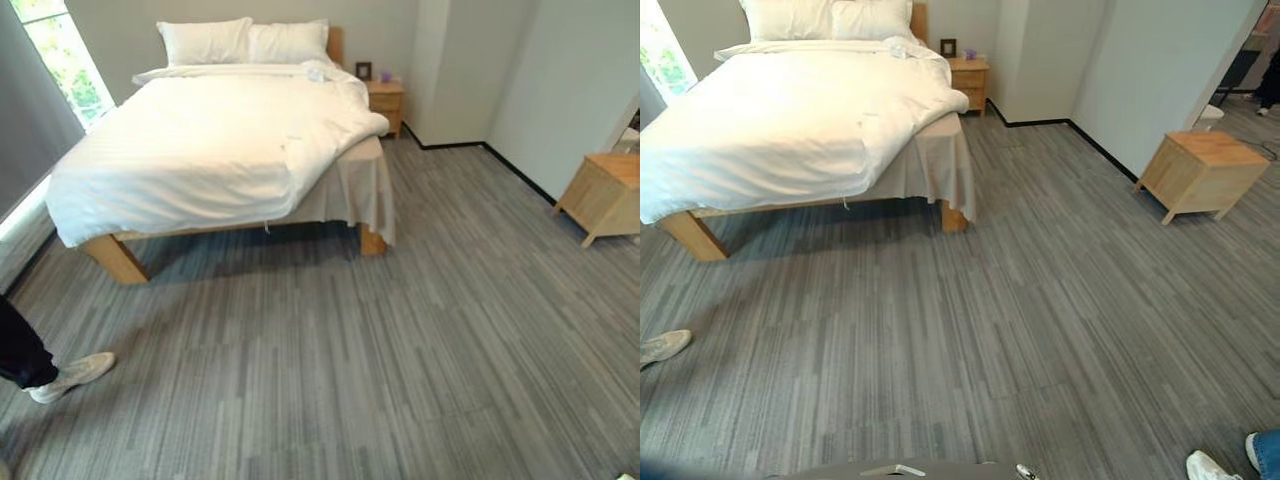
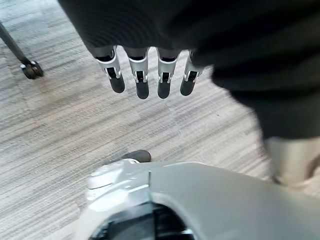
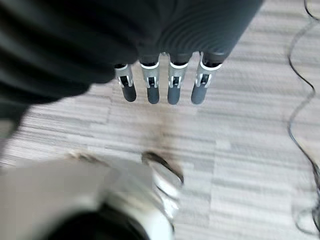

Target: Making the bed.

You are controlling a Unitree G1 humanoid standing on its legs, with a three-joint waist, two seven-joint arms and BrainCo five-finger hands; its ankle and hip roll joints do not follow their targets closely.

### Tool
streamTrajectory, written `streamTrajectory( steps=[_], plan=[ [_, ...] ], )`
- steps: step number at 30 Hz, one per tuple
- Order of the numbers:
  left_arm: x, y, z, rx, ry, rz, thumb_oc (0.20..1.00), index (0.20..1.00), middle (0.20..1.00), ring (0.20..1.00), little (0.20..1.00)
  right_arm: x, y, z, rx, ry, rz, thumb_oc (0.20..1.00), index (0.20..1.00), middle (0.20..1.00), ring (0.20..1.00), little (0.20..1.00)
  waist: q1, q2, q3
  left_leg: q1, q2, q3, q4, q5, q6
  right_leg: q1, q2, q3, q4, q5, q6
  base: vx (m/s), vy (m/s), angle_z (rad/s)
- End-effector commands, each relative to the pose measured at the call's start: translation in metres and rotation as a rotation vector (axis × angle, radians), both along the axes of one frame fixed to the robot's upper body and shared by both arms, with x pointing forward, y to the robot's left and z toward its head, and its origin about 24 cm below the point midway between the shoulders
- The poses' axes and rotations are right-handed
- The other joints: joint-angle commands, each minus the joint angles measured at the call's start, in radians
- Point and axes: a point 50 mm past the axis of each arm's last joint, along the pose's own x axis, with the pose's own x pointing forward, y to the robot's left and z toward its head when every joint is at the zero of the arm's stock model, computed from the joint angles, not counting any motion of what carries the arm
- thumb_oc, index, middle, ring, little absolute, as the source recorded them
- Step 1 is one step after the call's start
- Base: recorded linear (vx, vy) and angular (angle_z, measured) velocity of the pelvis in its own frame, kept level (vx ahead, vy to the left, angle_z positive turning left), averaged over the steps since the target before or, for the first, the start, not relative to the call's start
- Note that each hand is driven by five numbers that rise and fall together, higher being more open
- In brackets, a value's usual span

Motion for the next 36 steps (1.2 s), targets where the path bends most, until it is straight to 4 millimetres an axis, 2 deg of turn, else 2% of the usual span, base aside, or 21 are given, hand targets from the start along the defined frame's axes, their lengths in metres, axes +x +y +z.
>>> streamTrajectory(
  steps=[1, 6, 8, 10, 11, 12, 13, 15, 16, 17, 18, 19, 20, 21, 22, 24, 25, 27, 31, 35, 36],
  plan=[
    [0.033, -0.025, 0.001, -0.065, -0.052, -0.085, 1.0, 1.0, 1.0, 1.0, 1.0, 0.018, 0.008, 0.0, 0.002, -0.003, 0.129, 1.0, 1.0, 1.0, 1.0, 1.0, 0.002, -0.022, 0.045, 0.058, 0.026, -0.029, -0.105, 0.043, -0.065, 0.172, -0.072, 0.016, -0.219, 0.102, 0.125, 0.0, 0.0, 0.0],
    [0.033, -0.022, 0.002, -0.087, -0.071, 0.033, 1.0, 1.0, 1.0, 1.0, 1.0, 0.014, 0.009, 0.0, 0.022, -0.01, 0.049, 1.0, 1.0, 1.0, 1.0, 1.0, 0.002, -0.022, 0.038, 0.058, 0.025, -0.045, -0.105, 0.045, -0.066, 0.178, -0.074, 0.012, -0.222, 0.1, 0.121, 0.01, -0.005, 0.08],
    [0.025, -0.021, 0.0, -0.112, -0.05, 0.086, 1.0, 1.0, 1.0, 1.0, 1.0, 0.01, 0.009, -0.001, 0.034, -0.007, 0.032, 1.0, 1.0, 1.0, 1.0, 1.0, 0.003, -0.024, 0.032, 0.059, 0.026, -0.047, -0.105, 0.044, -0.067, 0.181, -0.074, 0.009, -0.226, 0.098, 0.121, 0.03, -0.016, 0.16],
    [0.025, -0.014, 0.001, -0.096, -0.054, 0.105, 1.0, 1.0, 1.0, 1.0, 1.0, 0.016, 0.001, 0.002, 0.044, -0.067, -0.109, 1.0, 1.0, 1.0, 1.0, 1.0, -0.005, -0.022, 0.024, 0.064, 0.026, -0.041, -0.105, 0.041, -0.066, 0.186, -0.072, 0.015, -0.228, 0.096, 0.121, 0.04, -0.005, 0.05],
    [0.025, -0.014, 0.001, -0.096, -0.054, 0.105, 1.0, 1.0, 1.0, 1.0, 1.0, 0.016, 0.001, 0.002, 0.044, -0.067, -0.11, 1.0, 1.0, 1.0, 1.0, 1.0, -0.004, -0.022, 0.025, 0.065, 0.026, -0.041, -0.105, 0.04, -0.066, 0.186, -0.072, 0.015, -0.228, 0.096, 0.121, 0.0, 0.0, 0.0],
    [0.029, -0.011, 0.003, -0.086, -0.076, 0.12, 1.0, 1.0, 1.0, 1.0, 1.0, 0.023, -0.003, 0.004, 0.043, -0.113, -0.183, 1.0, 1.0, 1.0, 1.0, 1.0, -0.009, -0.02, 0.023, 0.066, 0.027, -0.036, -0.105, 0.039, -0.067, 0.186, -0.073, 0.019, -0.228, 0.097, 0.122, 0.0, 0.0, 0.0],
    [0.048, -0.002, 0.009, -0.062, -0.171, 0.17, 1.0, 1.0, 1.0, 1.0, 1.0, 0.044, -0.013, 0.012, 0.053, -0.234, -0.305, 1.0, 1.0, 1.0, 1.0, 1.0, -0.015, -0.015, 0.022, 0.07, 0.028, -0.03, -0.105, 0.037, -0.068, 0.185, -0.072, 0.029, -0.228, 0.098, 0.124, 0.02, 0.023, -0.07],
    [0.068, 0.0, 0.017, -0.073, -0.272, 0.208, 1.0, 1.0, 1.0, 1.0, 1.0, 0.062, -0.023, 0.02, 0.039, -0.318, -0.34, 1.0, 1.0, 1.0, 1.0, 1.0, -0.016, -0.009, 0.022, 0.074, 0.027, -0.029, -0.105, 0.035, -0.068, 0.187, -0.072, 0.03, -0.228, 0.098, 0.125, 0.02, 0.024, -0.12],
    [0.084, 0.001, 0.024, -0.079, -0.353, 0.219, 1.0, 1.0, 1.0, 1.0, 1.0, 0.08, -0.024, 0.028, 0.061, -0.408, -0.352, 1.0, 1.0, 1.0, 1.0, 1.0, -0.017, -0.006, 0.023, 0.074, 0.027, -0.03, -0.105, 0.035, -0.068, 0.185, -0.073, 0.03, -0.228, 0.099, 0.126, 0.01, 0.019, -0.1],
    [0.09, 0.0, 0.027, -0.082, -0.382, 0.211, 1.0, 1.0, 1.0, 1.0, 1.0, 0.091, -0.022, 0.033, 0.068, -0.463, -0.351, 1.0, 1.0, 1.0, 1.0, 1.0, -0.018, -0.004, 0.024, 0.075, 0.027, -0.029, -0.105, 0.035, -0.068, 0.186, -0.073, 0.03, -0.227, 0.098, 0.126, 0.0, 0.026, -0.09],
    [0.115, 0.0, 0.043, -0.081, -0.515, 0.18, 1.0, 1.0, 1.0, 1.0, 1.0, 0.122, -0.017, 0.053, 0.151, -0.642, -0.398, 1.0, 1.0, 1.0, 1.0, 1.0, -0.023, 0.0, 0.027, 0.075, 0.027, -0.025, -0.105, 0.037, -0.068, 0.185, -0.073, 0.031, -0.226, 0.099, 0.128, 0.0, 0.024, -0.09],
    [0.124, 0.0, 0.051, -0.085, -0.575, 0.164, 1.0, 1.0, 1.0, 1.0, 1.0, 0.131, -0.015, 0.063, 0.195, -0.726, -0.431, 1.0, 1.0, 1.0, 1.0, 1.0, -0.025, 0.001, 0.029, 0.076, 0.027, -0.022, -0.105, 0.038, -0.068, 0.184, -0.074, 0.033, -0.225, 0.1, 0.13, 0.0, 0.021, -0.11],
    [0.124, 0.0, 0.051, -0.085, -0.574, 0.164, 1.0, 1.0, 1.0, 1.0, 1.0, 0.13, -0.015, 0.063, 0.194, -0.724, -0.431, 1.0, 1.0, 1.0, 1.0, 1.0, -0.024, 0.001, 0.028, 0.077, 0.027, -0.022, -0.105, 0.037, -0.069, 0.185, -0.074, 0.034, -0.225, 0.099, 0.13, -0.01, 0.018, -0.11],
    [0.139, 0.0, 0.065, -0.069, -0.662, 0.104, 1.0, 1.0, 1.0, 1.0, 1.0, 0.142, -0.011, 0.08, 0.257, -0.83, -0.419, 1.0, 1.0, 1.0, 1.0, 1.0, -0.029, 0.002, 0.033, 0.076, 0.027, -0.019, -0.105, 0.038, -0.069, 0.182, -0.074, 0.035, -0.224, 0.1, 0.131, 0.0, 0.009, -0.06],
    [0.138, 0.0, 0.065, -0.069, -0.661, 0.103, 1.0, 1.0, 1.0, 1.0, 1.0, 0.141, -0.011, 0.079, 0.256, -0.828, -0.42, 1.0, 1.0, 1.0, 1.0, 1.0, -0.029, 0.001, 0.032, 0.076, 0.027, -0.019, -0.105, 0.038, -0.069, 0.183, -0.074, 0.035, -0.224, 0.1, 0.131, -0.01, 0.011, -0.04],
    [0.149, -0.004, 0.08, -0.067, -0.742, 0.015, 1.0, 1.0, 1.0, 1.0, 1.0, 0.15, -0.008, 0.095, 0.257, -0.907, -0.32, 1.0, 1.0, 1.0, 1.0, 1.0, -0.029, 0.002, 0.036, 0.073, 0.027, -0.019, -0.105, 0.039, -0.068, 0.177, -0.076, 0.033, -0.222, 0.101, 0.133, 0.0, 0.0, 0.0],
    [0.152, -0.006, 0.083, -0.076, -0.76, 0.005, 1.0, 1.0, 1.0, 1.0, 1.0, 0.151, -0.007, 0.096, 0.267, -0.909, -0.31, 1.0, 1.0, 1.0, 1.0, 1.0, -0.028, 0.002, 0.039, 0.071, 0.027, -0.021, -0.105, 0.039, -0.067, 0.175, -0.077, 0.033, -0.221, 0.101, 0.133, 0.0, 0.0, 0.0],
    [0.154, -0.006, 0.085, -0.087, -0.774, 0.026, 1.0, 1.0, 1.0, 1.0, 1.0, 0.153, -0.004, 0.098, 0.275, -0.917, -0.312, 1.0, 1.0, 1.0, 1.0, 1.0, -0.027, 0.0, 0.043, 0.069, 0.027, -0.021, -0.105, 0.04, -0.067, 0.172, -0.078, 0.033, -0.221, 0.103, 0.134, 0.0, 0.0, 0.0],
    [0.154, -0.001, 0.096, -0.144, -0.86, 0.137, 1.0, 1.0, 1.0, 1.0, 1.0, 0.153, 0.004, 0.113, 0.395, -1.016, -0.395, 1.0, 1.0, 1.0, 1.0, 1.0, -0.025, -0.007, 0.054, 0.062, 0.027, -0.021, -0.105, 0.04, -0.067, 0.167, -0.08, 0.033, -0.222, 0.104, 0.136, 0.0, 0.0, 0.0],
    [0.153, 0.002, 0.099, -0.149, -0.885, 0.175, 1.0, 1.0, 1.0, 1.0, 1.0, 0.156, 0.005, 0.12, 0.397, -1.058, -0.389, 1.0, 1.0, 1.0, 1.0, 1.0, -0.024, -0.01, 0.059, 0.058, 0.025, -0.021, -0.105, 0.038, -0.063, 0.162, -0.085, 0.035, -0.223, 0.106, 0.139, 0.0, 0.009, 0.0],
    [0.158, 0.006, 0.108, -0.132, -0.93, 0.195, 1.0, 1.0, 1.0, 1.0, 1.0, 0.164, 0.006, 0.131, 0.385, -1.107, -0.348, 1.0, 1.0, 1.0, 1.0, 1.0, -0.021, -0.013, 0.066, 0.053, 0.022, -0.02, -0.105, 0.037, -0.06, 0.155, -0.087, 0.042, -0.222, 0.109, 0.142, 0.0, 0.0, 0.0]
  ],
)
